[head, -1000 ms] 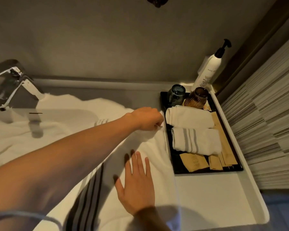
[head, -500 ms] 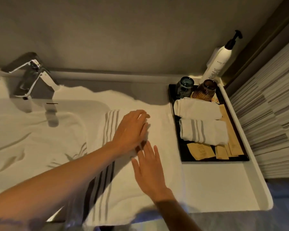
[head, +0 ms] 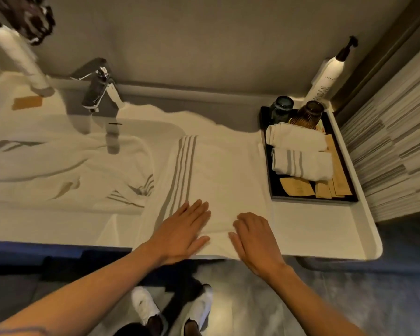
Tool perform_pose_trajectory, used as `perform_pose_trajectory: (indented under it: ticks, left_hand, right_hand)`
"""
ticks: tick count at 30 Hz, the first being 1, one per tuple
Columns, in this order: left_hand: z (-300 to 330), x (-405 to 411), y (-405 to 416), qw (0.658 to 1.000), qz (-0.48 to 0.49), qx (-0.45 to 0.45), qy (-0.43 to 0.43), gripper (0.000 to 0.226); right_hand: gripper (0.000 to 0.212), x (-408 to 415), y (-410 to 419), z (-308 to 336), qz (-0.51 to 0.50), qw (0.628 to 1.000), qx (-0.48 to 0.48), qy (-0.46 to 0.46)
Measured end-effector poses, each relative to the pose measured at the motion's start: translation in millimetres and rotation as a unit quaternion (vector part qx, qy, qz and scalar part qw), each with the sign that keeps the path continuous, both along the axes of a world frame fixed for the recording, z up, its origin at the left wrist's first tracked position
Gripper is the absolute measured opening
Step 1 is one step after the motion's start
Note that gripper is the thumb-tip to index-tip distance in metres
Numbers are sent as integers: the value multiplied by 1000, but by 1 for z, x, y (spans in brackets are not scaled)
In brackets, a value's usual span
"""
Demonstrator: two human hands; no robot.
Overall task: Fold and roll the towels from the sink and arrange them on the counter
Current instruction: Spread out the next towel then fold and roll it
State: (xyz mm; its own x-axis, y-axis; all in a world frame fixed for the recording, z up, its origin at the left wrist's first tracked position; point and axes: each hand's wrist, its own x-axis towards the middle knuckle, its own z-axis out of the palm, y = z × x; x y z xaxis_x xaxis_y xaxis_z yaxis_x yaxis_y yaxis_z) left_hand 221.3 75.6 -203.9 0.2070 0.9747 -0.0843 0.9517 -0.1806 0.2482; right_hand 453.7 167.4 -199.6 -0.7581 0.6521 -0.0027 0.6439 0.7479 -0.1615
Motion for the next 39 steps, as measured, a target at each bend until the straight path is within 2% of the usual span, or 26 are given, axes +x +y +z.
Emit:
perform_pose_trajectory:
  ticks: [2, 4, 6, 8, 13, 15, 17, 19, 22, 24, 26, 29, 33, 35, 36, 37, 38, 39]
  left_hand:
    - [1, 0, -30, 999, -32, -5, 13, 84]
    - [-8, -3, -51, 997, -30, -19, 62, 97]
    - [-16, -8, -63, 995, -6, -25, 97, 104]
    - [-23, -13, -71, 996, 4, 0, 88, 97]
    - [-7, -19, -85, 996, 0, 77, -40, 63]
    - [7, -19, -95, 996, 6, 50, -72, 56]
    - [19, -25, -105, 996, 17, -6, -86, 51]
    - [28, -35, -106, 991, 33, -63, -116, 41]
    - [57, -55, -86, 974, 60, -96, -197, 21]
    - [78, -69, -68, 963, 94, -104, -229, 15]
    - [94, -85, -42, 953, 141, -96, -251, 10]
    - [102, -103, 11, 942, 207, -45, -259, 14]
    - [86, -110, 84, 933, 285, 9, -221, 18]
    - [82, -102, 98, 889, 355, 110, -268, 22]
    - [79, -94, 102, 859, 376, 184, -297, 23]
    - [77, -85, 102, 843, 370, 242, -306, 23]
    - [71, -71, 100, 855, 336, 271, -286, 22]
    - [61, -56, 96, 891, 275, 268, -244, 21]
  right_hand:
    - [60, 8, -18, 4, 27, 999, -5, -29]
    - [79, 19, -33, -4, 27, 995, -6, -91]
    - [84, 27, -43, -11, 13, 990, 0, -143]
    - [89, 31, -46, -15, -19, 991, 11, -130]
    - [56, 43, -53, -4, -17, 997, 54, -53]
    - [45, 50, -61, 4, -23, 998, 31, -52]
    - [35, 58, -70, 15, -39, 999, -17, -33]
    - [24, 65, -75, 28, -69, 992, -110, 0]
    - [10, 68, -62, 63, -138, 954, -262, 44]
    - [11, 67, -39, 78, -188, 931, -299, 88]
    - [11, 62, -10, 85, -229, 917, -297, 138]
    - [10, 42, 34, 86, -293, 886, -292, 207]
    - [16, 2, 88, 75, -321, 889, -202, 254]
    - [25, -14, 98, 78, -337, 872, -161, 317]
    - [26, -22, 102, 78, -333, 866, -127, 350]
    - [26, -30, 101, 78, -313, 869, -87, 374]
    - [24, -38, 99, 73, -277, 880, -59, 380]
    - [24, -46, 92, 64, -223, 903, -46, 365]
